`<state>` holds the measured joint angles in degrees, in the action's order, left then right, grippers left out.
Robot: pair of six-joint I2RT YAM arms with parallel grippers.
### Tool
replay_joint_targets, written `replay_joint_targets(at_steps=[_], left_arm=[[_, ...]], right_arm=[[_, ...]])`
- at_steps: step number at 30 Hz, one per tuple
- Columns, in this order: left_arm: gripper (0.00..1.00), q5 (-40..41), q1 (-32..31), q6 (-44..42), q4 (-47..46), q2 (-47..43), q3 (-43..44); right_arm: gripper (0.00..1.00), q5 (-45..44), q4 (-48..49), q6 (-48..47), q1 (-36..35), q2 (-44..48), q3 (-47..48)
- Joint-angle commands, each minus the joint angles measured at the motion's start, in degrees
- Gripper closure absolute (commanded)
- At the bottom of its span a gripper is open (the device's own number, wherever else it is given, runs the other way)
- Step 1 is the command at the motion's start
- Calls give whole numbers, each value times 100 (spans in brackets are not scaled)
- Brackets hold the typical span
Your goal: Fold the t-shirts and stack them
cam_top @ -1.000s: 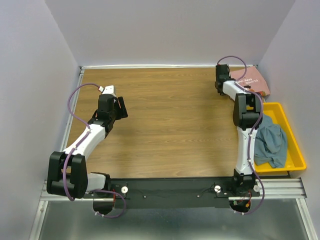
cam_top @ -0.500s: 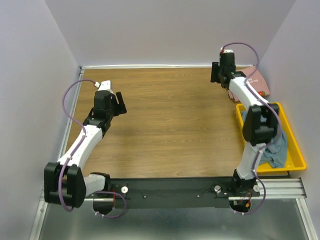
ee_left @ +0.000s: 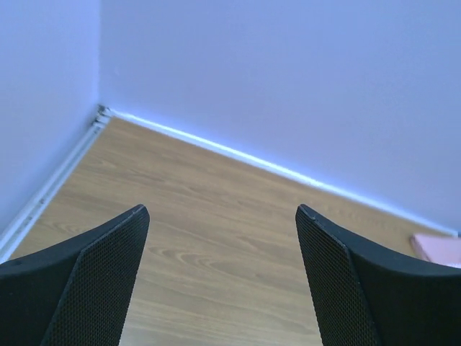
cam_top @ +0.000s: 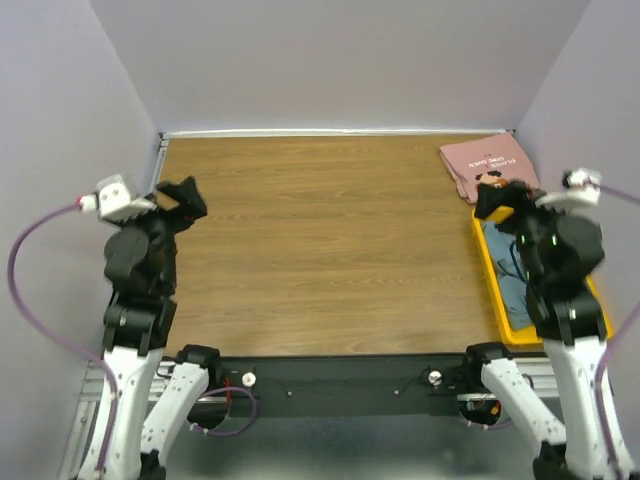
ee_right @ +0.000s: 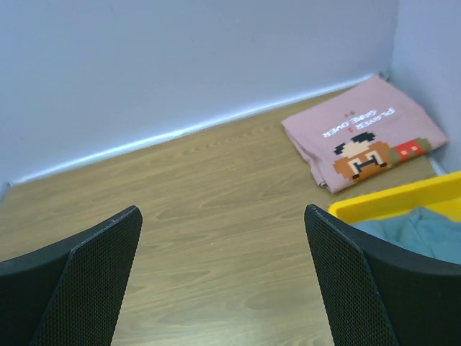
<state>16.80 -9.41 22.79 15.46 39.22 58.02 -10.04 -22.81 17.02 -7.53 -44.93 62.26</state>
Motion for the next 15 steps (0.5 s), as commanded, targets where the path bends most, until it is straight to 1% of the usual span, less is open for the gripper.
replay_joint_targets(at_steps=[1, 2, 3, 4, 6, 9, 12, 15], left_arm=[[5, 1270, -17, 305, -51, -985, -747], [5, 1378, -17, 305, -305, -1387, -914], [5, 1518, -17, 366, -403, -1574, -1072], [4, 1824, -17, 602, -578, -1758, -1413], [4, 1976, -8, 744, -859, -2310, -1923], [3, 1986, -17, 710, -1238, -2865, -2303], [3, 1906, -17, 788, -1309, -3060, -2576], [3, 2003, -17, 885, -1335, -3122, -2751]], right_arm=[[0, -506, -242, 4, 15, 1326, -916], [0, -699, -242, -101, 15, 1842, -1048], [0, -736, -242, -180, 15, 2047, -1145], [0, -797, -233, -242, 23, 2206, -1311], [0, -937, -242, -278, 15, 2461, -1418], [0, -912, -250, -286, 6, 2489, -1506], [0, -911, -242, -243, 6, 2454, -1611], [0, -903, -242, -251, 15, 2427, -1664]])
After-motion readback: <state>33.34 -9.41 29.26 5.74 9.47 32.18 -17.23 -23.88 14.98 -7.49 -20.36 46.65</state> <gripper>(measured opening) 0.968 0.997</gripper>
